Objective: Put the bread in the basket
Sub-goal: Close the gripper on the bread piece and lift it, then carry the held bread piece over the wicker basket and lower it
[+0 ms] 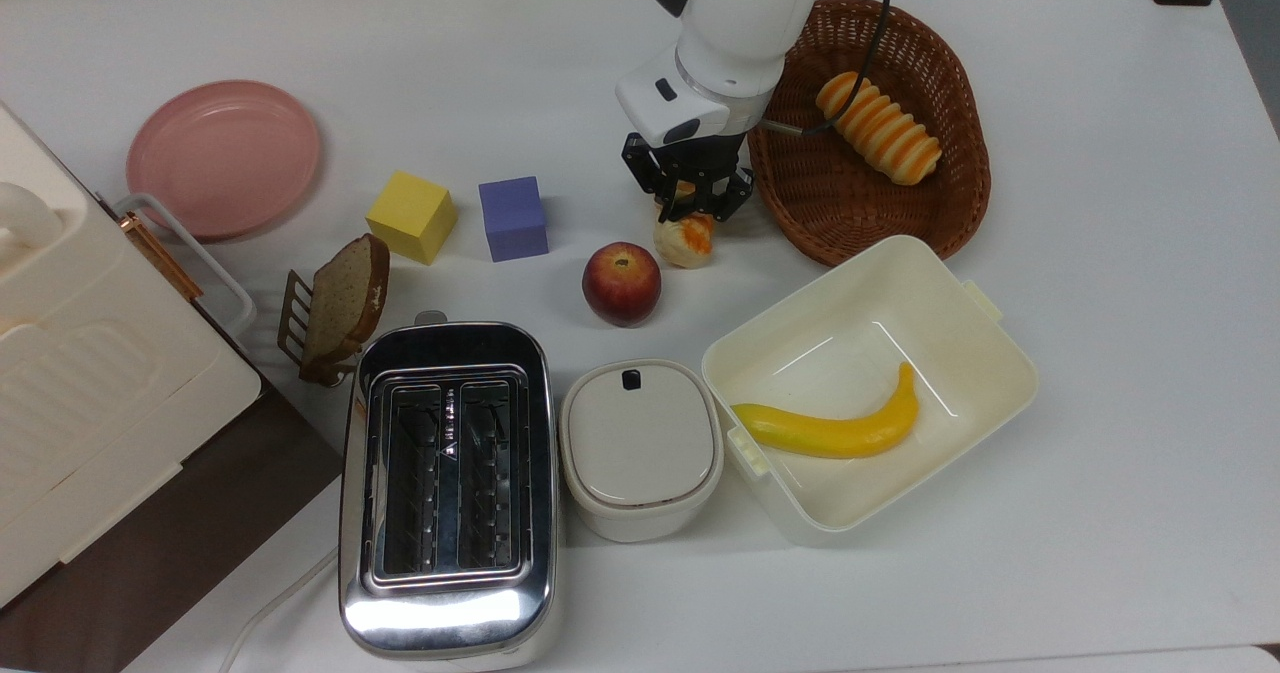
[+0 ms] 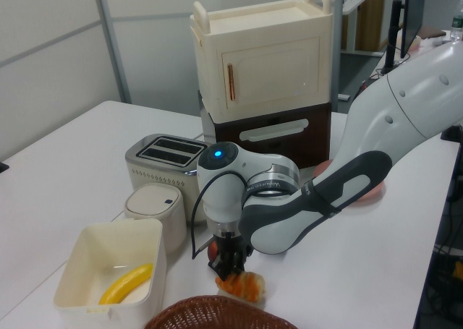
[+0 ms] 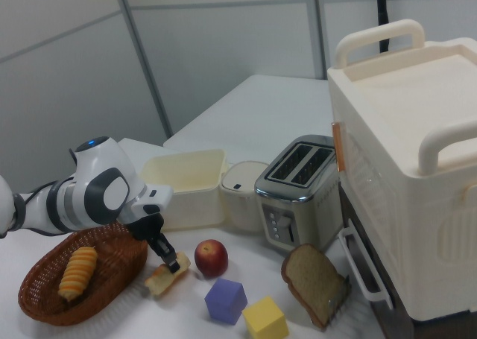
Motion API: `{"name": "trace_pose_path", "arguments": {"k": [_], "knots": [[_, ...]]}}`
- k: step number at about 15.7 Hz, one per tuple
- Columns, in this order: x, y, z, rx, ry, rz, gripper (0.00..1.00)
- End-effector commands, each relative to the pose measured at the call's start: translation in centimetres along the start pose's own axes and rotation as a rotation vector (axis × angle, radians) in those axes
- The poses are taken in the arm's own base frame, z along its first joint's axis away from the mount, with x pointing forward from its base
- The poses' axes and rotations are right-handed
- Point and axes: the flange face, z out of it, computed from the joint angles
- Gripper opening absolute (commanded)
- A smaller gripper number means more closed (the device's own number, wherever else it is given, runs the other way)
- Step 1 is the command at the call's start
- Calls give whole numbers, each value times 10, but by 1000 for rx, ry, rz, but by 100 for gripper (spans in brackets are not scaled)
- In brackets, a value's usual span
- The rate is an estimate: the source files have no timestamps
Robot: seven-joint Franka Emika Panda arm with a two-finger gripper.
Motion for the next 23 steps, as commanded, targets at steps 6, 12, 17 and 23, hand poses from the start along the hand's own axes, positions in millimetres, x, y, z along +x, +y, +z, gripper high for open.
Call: {"name": "trace_pose_path", "arguments": {"k": [6,12,17,23], "knots": [[9,7,-26,9,53,-8,0],[6,11,-90,29,118,-3,0],[-31,-44,-124,40,118,-109,0],[-73,-93,-142,47,107,-210,0]]}}
